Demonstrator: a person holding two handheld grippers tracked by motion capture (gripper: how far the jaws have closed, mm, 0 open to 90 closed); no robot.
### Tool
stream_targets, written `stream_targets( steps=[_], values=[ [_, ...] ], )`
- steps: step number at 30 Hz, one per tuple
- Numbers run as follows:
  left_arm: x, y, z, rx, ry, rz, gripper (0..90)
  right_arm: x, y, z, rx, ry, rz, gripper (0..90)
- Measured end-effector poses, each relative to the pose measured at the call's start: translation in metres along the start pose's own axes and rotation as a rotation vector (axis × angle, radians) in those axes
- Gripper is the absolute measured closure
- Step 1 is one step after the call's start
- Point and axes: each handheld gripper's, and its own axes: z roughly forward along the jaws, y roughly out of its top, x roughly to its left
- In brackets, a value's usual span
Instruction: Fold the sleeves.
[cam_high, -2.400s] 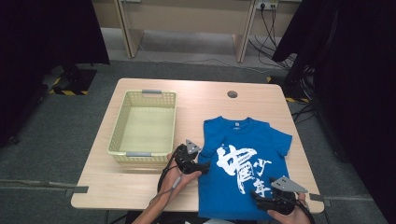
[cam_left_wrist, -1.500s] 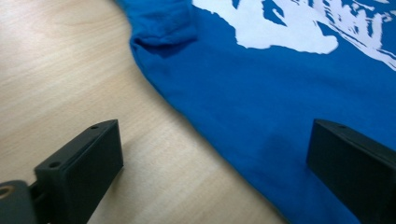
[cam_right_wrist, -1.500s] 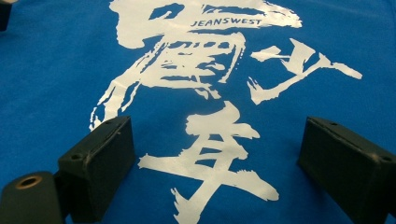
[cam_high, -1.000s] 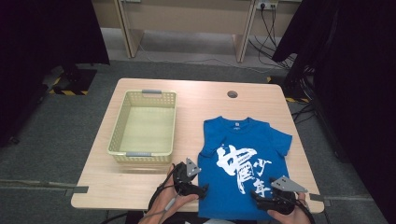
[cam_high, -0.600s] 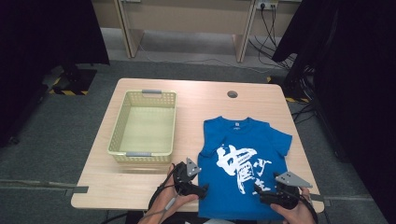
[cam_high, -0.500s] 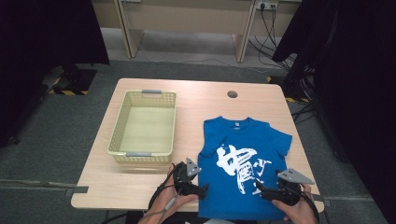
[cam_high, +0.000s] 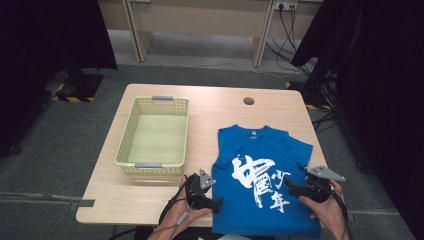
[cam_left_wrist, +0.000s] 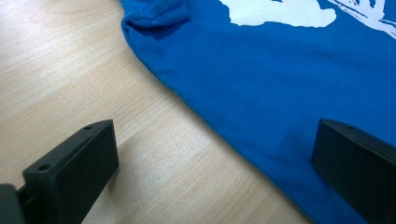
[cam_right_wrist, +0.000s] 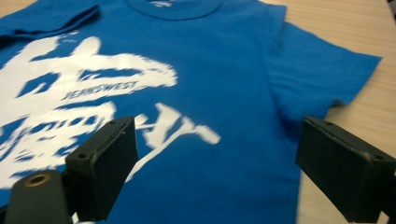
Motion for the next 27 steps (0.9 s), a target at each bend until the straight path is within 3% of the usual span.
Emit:
stream_targets(
  steps=[7, 27],
  values=[
    [0.0, 0.0, 0.0, 0.0, 0.001, 0.0, 0.0, -0.021, 0.009, 0.015, 0.022, -0.032, 0.027, 21.7],
    [0.0, 0.0, 0.0, 0.0, 0.002, 0.0, 0.0, -0.057, 0.038, 0.041, 0.042, -0.119, 0.094, 35.0]
  ],
)
